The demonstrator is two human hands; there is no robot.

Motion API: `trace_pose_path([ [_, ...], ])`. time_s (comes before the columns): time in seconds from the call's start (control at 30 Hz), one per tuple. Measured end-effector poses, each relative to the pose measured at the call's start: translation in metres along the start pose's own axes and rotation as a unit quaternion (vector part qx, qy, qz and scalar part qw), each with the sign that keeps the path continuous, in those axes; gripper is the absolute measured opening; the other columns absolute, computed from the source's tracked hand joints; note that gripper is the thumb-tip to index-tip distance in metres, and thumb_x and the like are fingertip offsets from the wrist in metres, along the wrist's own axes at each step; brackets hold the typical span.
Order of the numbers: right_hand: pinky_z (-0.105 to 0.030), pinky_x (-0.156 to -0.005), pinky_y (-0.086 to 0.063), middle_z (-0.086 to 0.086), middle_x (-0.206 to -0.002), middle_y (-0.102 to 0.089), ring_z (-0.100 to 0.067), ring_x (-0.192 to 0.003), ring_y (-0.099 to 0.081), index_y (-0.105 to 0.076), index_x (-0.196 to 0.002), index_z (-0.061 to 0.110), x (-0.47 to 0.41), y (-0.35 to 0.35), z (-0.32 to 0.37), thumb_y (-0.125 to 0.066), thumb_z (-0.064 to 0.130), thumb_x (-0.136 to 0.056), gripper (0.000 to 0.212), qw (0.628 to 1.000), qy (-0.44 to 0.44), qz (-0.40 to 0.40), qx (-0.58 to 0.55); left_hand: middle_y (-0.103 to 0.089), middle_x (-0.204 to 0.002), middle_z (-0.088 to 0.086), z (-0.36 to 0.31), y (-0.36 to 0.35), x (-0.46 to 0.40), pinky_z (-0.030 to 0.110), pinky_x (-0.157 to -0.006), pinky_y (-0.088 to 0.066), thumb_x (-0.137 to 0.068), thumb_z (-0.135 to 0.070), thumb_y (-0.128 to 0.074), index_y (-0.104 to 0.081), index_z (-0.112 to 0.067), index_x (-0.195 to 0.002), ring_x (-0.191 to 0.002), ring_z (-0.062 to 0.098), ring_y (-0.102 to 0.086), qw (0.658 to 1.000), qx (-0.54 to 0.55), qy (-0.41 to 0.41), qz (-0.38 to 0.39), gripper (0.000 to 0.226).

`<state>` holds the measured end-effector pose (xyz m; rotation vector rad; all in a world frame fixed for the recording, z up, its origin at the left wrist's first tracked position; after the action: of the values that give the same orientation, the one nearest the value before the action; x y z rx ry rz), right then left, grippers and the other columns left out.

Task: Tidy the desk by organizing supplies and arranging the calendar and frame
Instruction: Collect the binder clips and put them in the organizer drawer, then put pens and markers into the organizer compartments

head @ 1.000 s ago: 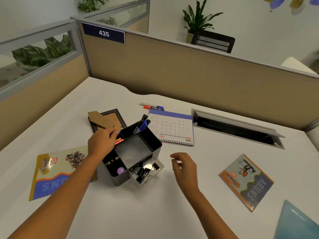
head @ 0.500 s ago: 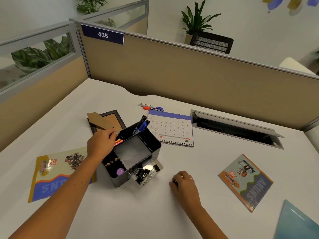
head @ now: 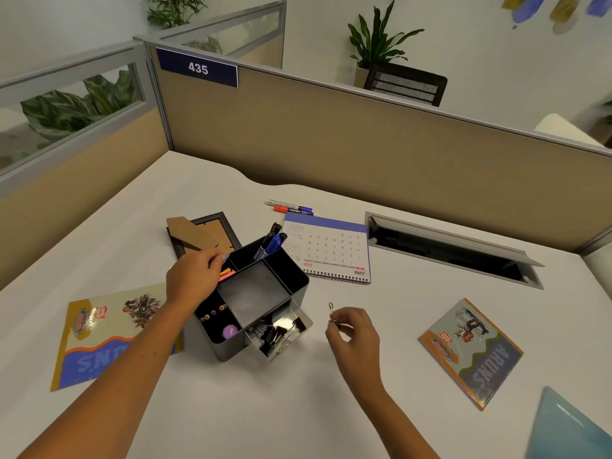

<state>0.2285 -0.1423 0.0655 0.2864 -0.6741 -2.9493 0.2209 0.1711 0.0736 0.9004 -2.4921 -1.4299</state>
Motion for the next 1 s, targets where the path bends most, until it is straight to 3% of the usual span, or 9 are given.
trace_pose_path([
  [0.13, -0.016, -0.076, -0.05, 0.004, -0.092, -0.062, -0.008, -0.087, -0.061, -0.069, -0.089, 0.014, 0.003, -0.023, 0.032, -0.061, 0.006, -0.081, 0.014, 0.988, 0.133, 0.079, 0.013, -0.055, -0.066, -0.003, 0.0, -0.001, 0.001, 0.028, -0.055, -0.038, -0.095, -0.037, -0.049, -0.069, -0.022, -0.098, -0.065, 0.019, -0.051, 1.0, 0.004, 0.003, 0.004, 0.026],
  [0.23, -0.021, -0.077, -0.049, 0.004, -0.092, -0.064, -0.007, -0.085, -0.058, -0.07, -0.095, 0.015, 0.008, -0.046, 0.034, -0.055, 0.022, -0.084, 0.02, 0.97, 0.169, 0.155, 0.085, -0.063, -0.071, 0.002, 0.0, 0.0, 0.001, 0.028, -0.056, -0.038, -0.094, -0.037, -0.049, -0.07, -0.022, -0.098, -0.066, 0.019, -0.051, 1.0, 0.007, 0.006, 0.002, 0.026],
  [0.33, -0.016, -0.077, -0.043, 0.004, -0.091, -0.064, -0.007, -0.083, -0.056, -0.068, -0.095, 0.016, 0.006, -0.057, 0.031, -0.057, 0.024, -0.087, 0.016, 0.955, 0.2, 0.17, 0.135, -0.067, -0.076, 0.004, -0.001, 0.0, 0.002, 0.028, -0.056, -0.04, -0.095, -0.037, -0.049, -0.07, -0.021, -0.098, -0.066, 0.018, -0.05, 1.0, 0.009, 0.005, 0.003, 0.027],
  [0.53, -0.014, -0.074, -0.04, 0.005, -0.091, -0.066, -0.007, -0.081, -0.057, -0.066, -0.091, 0.017, -0.003, -0.058, 0.028, -0.058, 0.027, -0.089, 0.013, 0.944, 0.223, 0.181, 0.164, -0.057, -0.063, -0.004, -0.003, 0.001, 0.002, 0.026, -0.053, -0.035, -0.095, -0.038, -0.049, -0.069, -0.022, -0.093, -0.063, 0.018, -0.051, 1.0, 0.006, 0.007, 0.01, 0.026],
  [0.7, -0.017, -0.069, -0.048, 0.007, -0.082, -0.066, -0.005, -0.074, -0.058, -0.067, -0.09, 0.018, -0.012, -0.044, 0.031, -0.051, 0.034, -0.089, 0.022, 0.962, 0.2, 0.149, 0.107, -0.059, -0.064, -0.002, -0.001, 0.0, 0.0, 0.025, -0.051, -0.036, -0.095, -0.039, -0.048, -0.068, -0.022, -0.093, -0.062, 0.018, -0.052, 1.0, 0.0, 0.004, 0.014, 0.027],
  [0.87, -0.011, -0.066, -0.049, 0.011, -0.08, -0.066, -0.001, -0.076, -0.061, -0.069, -0.088, 0.015, -0.043, -0.031, 0.026, -0.064, 0.012, -0.086, 0.006, 0.982, 0.162, 0.076, 0.055, -0.056, -0.063, -0.005, -0.001, 0.0, -0.001, 0.026, -0.052, -0.036, -0.095, -0.038, -0.048, -0.067, -0.023, -0.094, -0.062, 0.018, -0.051, 1.0, 0.0, 0.004, 0.019, 0.024],
  [1.0, -0.008, -0.062, -0.046, 0.01, -0.078, -0.065, -0.004, -0.076, -0.062, -0.067, -0.087, 0.015, -0.089, -0.03, 0.02, -0.065, 0.011, -0.085, 0.005, 0.99, 0.118, 0.043, 0.057, -0.055, -0.063, -0.007, 0.0, -0.001, -0.003, 0.026, -0.052, -0.036, -0.095, -0.035, -0.047, -0.067, -0.023, -0.094, -0.063, 0.017, -0.05, 1.0, 0.001, 0.005, 0.023, 0.023],
])
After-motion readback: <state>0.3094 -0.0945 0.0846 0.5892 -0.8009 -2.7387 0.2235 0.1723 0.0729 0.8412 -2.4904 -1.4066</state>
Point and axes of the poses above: each hand's wrist, its own x-axis away from the middle knuckle, its own y-axis out of the back of the hand, z = x × y, the point moved 5 cm from there along -x, towards the middle knuckle
